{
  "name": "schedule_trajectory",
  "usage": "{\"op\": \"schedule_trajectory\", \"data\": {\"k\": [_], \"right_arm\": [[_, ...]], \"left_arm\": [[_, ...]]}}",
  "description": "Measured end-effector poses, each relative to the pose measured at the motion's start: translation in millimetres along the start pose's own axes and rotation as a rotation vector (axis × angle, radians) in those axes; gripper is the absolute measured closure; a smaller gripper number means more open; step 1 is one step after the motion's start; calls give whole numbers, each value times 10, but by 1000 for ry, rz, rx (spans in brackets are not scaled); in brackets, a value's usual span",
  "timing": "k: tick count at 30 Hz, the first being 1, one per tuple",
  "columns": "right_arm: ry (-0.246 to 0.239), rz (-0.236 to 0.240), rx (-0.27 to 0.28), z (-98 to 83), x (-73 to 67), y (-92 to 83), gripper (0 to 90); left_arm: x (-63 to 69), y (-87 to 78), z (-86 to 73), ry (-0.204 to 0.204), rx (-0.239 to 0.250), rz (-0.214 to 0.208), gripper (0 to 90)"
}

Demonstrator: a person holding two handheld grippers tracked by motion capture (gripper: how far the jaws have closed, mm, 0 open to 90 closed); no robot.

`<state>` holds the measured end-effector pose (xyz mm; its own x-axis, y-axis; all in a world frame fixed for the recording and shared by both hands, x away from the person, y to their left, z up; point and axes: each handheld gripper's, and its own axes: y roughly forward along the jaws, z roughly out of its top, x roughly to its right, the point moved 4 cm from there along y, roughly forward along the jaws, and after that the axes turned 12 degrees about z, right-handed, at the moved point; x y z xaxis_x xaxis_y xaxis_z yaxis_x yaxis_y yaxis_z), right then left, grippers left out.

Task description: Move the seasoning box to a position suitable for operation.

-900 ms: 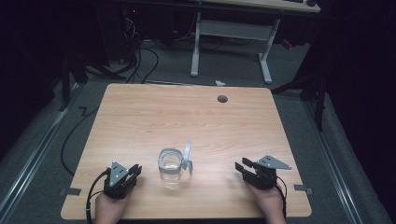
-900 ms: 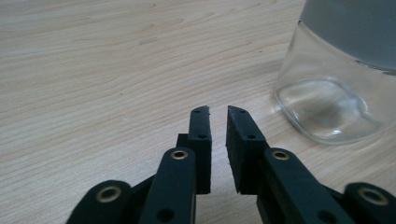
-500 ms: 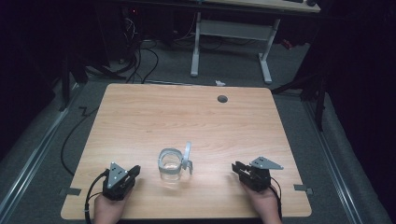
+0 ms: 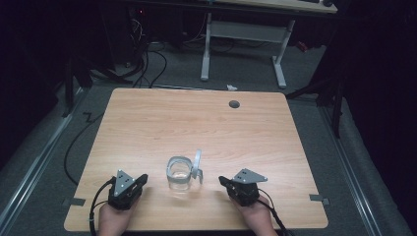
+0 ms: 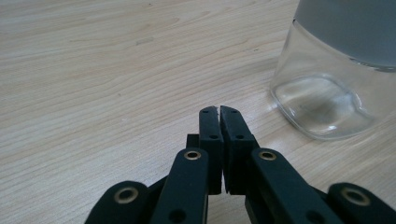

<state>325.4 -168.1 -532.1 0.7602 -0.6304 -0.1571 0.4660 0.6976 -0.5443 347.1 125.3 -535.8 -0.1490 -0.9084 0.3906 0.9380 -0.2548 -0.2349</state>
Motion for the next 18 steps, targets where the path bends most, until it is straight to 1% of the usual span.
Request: {"op": "schedule_trajectory", "data": {"k": [1, 2, 5, 6, 7, 8, 10, 12, 17, 18], "right_arm": [[-6, 8, 0, 12, -38, 24, 900], [-6, 8, 0, 12, -38, 24, 900], [-25, 33, -8, 26, -131, 89, 900], [-31, 42, -13, 22, -157, 111, 900], [-37, 48, -14, 18, -177, 127, 900], [-38, 62, -6, 12, -214, 149, 899], [-39, 67, -3, 10, -229, 156, 899], [-42, 82, -2, 5, -245, 174, 898], [-58, 96, 6, 36, -287, 224, 898], [-57, 117, 1, 58, -321, 247, 899]], "left_arm": [[3, -1, -4, 3, -3, 0, 875], [3, -1, -4, 3, -3, 0, 873], [25, -9, -16, 7, -1, -5, 872], [25, -9, -22, 10, -3, -4, 872], [25, -6, -26, 6, -3, -2, 868], [13, 6, -34, 4, -8, 6, 847], [8, 13, -34, -2, -8, 8, 837], [7, 16, -29, -12, -7, 10, 830], [6, 4, -15, -7, 3, 6, 823], [1, 7, -14, -10, 3, 6, 820]]}}
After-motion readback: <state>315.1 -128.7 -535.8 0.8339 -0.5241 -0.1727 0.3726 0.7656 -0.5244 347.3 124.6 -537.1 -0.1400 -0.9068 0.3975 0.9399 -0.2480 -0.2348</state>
